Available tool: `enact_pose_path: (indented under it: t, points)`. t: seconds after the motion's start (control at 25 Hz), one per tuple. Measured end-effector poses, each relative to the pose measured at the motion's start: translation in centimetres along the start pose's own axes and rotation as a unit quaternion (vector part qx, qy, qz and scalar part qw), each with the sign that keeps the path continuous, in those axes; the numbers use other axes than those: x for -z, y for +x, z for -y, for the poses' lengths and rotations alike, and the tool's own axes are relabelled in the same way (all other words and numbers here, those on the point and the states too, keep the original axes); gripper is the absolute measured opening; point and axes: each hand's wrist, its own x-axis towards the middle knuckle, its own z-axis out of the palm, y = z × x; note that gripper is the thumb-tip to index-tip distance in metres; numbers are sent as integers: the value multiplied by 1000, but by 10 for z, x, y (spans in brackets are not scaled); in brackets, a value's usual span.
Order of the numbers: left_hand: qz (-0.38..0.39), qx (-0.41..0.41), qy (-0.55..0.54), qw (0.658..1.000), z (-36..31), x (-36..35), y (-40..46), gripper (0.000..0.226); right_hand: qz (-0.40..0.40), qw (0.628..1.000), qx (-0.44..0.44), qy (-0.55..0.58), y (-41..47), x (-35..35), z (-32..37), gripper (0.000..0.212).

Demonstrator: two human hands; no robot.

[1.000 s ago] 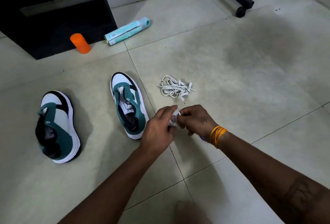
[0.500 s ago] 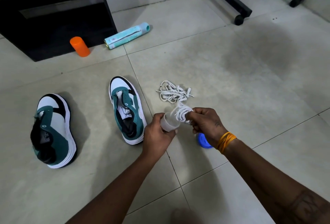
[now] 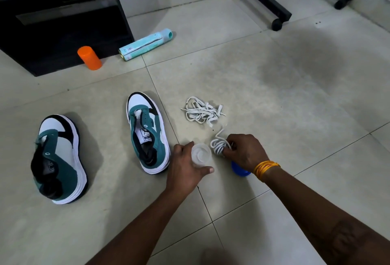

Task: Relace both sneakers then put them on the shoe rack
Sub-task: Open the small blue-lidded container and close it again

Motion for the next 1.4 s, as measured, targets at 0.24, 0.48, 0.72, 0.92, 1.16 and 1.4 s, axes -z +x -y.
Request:
enact_pose_path:
  t: [0.24,0.48,0.72,0.92,1.16,1.4]
  points:
    - [-34,16,-32,999,-18,9,-1,94,-30,996,-49,63,-4,26,10,23]
    - [-60,40,-118,990,-38,25,40,51,-93,987,-59,114,16,43,29,27]
    - [-54,101,-79,990,-43,36,108,10,-52,994,-22,-98,76,36,47,85]
    - [50,-65,228,970,-48,47,163,63,14,983,-18,-185,114,16,66,113]
    - [224,-124,304,918,-34,44,202,85,-10,988,41,-148,133,-9,69,53]
    - [211,-177,239,931,-30,50,196,43,1,998,56,3,140,2,51,12]
